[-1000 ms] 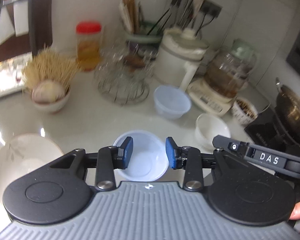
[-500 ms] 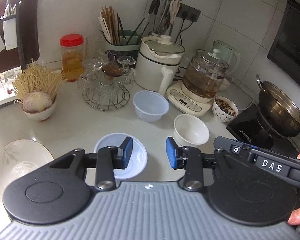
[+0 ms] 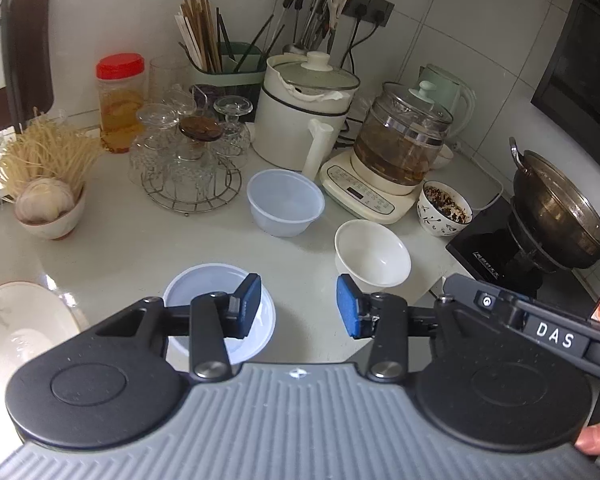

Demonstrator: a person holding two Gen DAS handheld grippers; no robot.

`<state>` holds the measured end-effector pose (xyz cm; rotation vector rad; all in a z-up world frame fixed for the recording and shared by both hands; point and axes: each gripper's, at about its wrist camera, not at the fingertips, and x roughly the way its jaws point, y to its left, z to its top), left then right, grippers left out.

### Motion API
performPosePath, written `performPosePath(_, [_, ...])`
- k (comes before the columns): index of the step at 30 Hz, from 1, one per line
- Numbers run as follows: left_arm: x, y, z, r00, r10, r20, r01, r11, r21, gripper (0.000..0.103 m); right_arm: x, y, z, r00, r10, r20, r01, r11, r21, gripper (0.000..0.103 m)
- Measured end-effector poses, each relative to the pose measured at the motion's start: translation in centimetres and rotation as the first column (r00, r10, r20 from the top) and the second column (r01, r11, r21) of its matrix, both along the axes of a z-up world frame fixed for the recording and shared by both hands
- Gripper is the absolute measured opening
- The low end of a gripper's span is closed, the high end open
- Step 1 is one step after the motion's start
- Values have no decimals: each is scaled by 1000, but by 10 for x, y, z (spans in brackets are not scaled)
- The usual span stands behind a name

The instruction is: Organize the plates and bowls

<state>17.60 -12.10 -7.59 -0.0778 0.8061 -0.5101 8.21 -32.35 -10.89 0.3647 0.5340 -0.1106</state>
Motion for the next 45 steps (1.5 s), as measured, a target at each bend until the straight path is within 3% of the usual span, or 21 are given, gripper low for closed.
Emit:
performPosePath(28, [120, -63, -40, 986, -81, -144, 82, 997, -2, 48, 97, -42, -12, 988, -85, -129, 90, 995, 35, 43])
performPosePath(45, [176, -64, -66, 973, -62, -223, 60, 998, -17, 48, 154, -43, -16, 980, -71, -184, 74, 997, 9, 43])
